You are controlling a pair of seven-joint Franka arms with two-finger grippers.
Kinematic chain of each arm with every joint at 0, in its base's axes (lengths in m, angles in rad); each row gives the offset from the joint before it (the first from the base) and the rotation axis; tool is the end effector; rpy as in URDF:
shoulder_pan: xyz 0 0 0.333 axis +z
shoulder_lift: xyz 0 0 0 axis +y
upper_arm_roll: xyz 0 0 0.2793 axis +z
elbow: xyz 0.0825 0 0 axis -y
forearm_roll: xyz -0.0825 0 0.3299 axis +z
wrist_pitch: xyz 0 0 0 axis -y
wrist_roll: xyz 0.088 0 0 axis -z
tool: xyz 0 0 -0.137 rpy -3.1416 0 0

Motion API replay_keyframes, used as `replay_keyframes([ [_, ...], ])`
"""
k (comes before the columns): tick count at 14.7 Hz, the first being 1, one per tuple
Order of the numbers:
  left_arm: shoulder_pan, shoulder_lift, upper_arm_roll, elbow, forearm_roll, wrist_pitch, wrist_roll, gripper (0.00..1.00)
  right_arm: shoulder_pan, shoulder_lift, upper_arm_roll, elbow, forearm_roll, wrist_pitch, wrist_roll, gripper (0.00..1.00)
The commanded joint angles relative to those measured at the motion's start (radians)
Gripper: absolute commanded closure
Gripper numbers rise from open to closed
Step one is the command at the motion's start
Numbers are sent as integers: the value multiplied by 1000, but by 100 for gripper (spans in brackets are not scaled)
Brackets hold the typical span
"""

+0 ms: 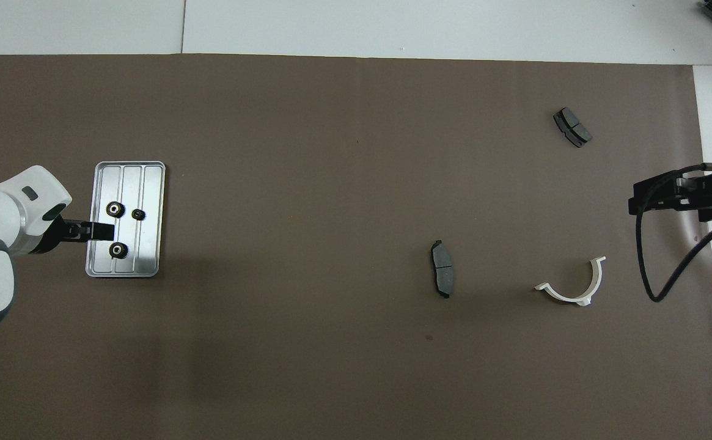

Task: Place bearing gear from tray to pile
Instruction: 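Close the left gripper on the black gear in the tray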

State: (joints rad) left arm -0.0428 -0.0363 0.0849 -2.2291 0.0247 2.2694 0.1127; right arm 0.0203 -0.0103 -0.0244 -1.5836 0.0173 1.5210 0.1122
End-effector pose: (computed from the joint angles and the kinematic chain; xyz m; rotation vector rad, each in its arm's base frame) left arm 0.4862 0.0217 0.3600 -3.1143 0.1335 -0.1169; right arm 0.4904 0.0004 0.5534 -3.1206 0.1810 0.0831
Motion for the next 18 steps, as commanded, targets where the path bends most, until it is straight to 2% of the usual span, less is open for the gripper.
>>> replay_keyframes([
  [1, 21, -1, -8, -78, 0, 116, 15, 0, -6, 0, 6, -1, -5, 1, -25, 0],
  [3, 29, 9, -8, -112, 0, 169, 15, 0, -6, 0, 6, -1, -5, 1, -25, 0],
  [6, 32, 85, -8, -106, 0, 225, 16, 0, -6, 0, 4, -1, -5, 1, -25, 0],
  [9, 34, 127, -8, -106, 0, 252, 16, 0, -6, 0, 6, -1, -5, 1, -25, 0],
  [15, 44, 133, -10, -113, -3, 236, 10, 0, -6, 0, 6, -1, -5, 1, -25, 0],
  [16, 44, 131, -10, -113, -5, 231, 5, 4, -6, 0, 6, -1, -5, 1, -25, 0],
  [18, 44, 131, -10, -113, -6, 233, 1, 32, -6, 0, 4, -1, -5, 1, -25, 0],
])
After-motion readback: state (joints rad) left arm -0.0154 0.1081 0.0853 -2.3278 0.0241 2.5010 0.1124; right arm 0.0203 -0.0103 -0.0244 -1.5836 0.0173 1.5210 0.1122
